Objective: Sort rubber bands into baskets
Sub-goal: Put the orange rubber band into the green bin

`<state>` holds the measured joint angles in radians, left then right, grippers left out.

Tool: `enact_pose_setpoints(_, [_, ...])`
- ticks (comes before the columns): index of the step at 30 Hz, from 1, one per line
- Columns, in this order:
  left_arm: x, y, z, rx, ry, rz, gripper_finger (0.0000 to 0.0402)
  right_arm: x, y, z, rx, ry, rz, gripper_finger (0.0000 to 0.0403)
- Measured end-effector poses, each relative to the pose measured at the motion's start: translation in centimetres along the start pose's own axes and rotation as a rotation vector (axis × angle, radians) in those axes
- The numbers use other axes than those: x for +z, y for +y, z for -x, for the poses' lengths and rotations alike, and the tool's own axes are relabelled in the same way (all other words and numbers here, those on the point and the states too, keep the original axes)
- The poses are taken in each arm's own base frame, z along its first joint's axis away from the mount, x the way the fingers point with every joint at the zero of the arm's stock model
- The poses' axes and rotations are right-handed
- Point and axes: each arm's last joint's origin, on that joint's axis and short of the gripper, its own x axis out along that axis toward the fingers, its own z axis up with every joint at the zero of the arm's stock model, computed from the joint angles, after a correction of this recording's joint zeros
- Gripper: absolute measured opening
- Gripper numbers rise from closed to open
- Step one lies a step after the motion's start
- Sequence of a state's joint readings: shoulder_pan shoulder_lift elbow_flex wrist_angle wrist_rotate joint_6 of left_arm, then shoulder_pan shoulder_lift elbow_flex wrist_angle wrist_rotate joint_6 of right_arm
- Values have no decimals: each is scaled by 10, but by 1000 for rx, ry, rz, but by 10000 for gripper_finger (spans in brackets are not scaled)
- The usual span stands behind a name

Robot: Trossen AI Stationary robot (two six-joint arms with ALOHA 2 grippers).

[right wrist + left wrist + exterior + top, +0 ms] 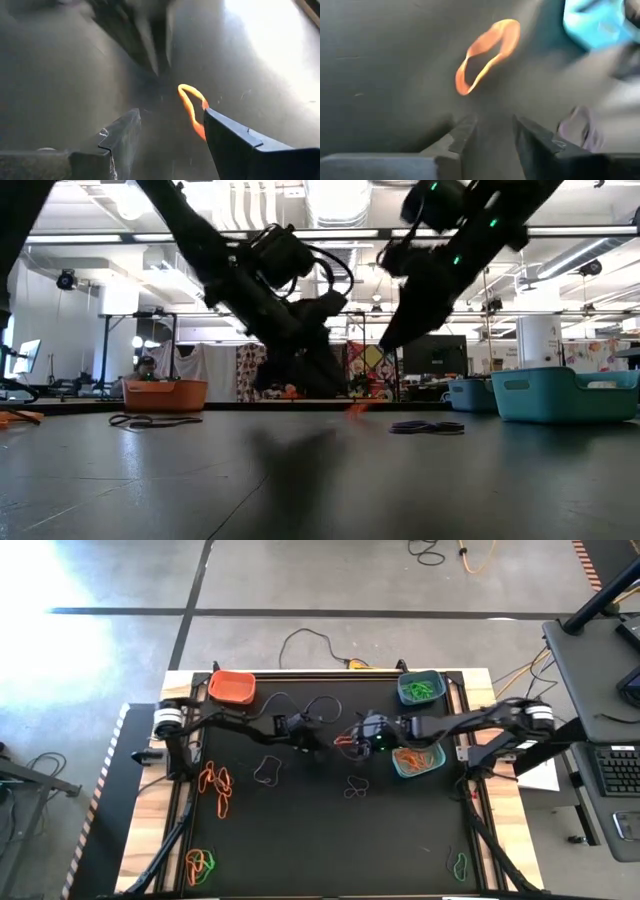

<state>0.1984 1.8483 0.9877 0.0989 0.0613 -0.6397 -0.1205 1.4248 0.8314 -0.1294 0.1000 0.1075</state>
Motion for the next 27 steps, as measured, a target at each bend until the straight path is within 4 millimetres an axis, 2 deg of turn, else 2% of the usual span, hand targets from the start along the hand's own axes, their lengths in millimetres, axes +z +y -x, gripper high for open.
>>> enact_pose_setpoints(5, [6,-4,46,138,50,-161,146,-1,-1,-34,-21,60,19,210])
enact_pose_setpoints(10, [2,-2,113,313,134,-261,168,-1,-14,-58,-77,141,52,210])
enact_pose_setpoints(13, [-2,0,146,306,110,-348,171,6,-23,-68,-98,145,15,210])
enact_pose_setpoints(15, [-2,1,160,276,34,-399,171,10,-31,-75,-114,147,-51,210])
enact_pose_setpoints(17, [-3,6,169,273,-60,-425,171,16,-36,-80,-73,156,-85,209])
enact_pose_setpoints(21, [-10,17,172,232,-199,-444,171,20,-37,-85,-7,231,-54,195])
enact_pose_setpoints(27, [-22,28,164,180,-176,-469,171,13,-36,-95,44,311,45,174])
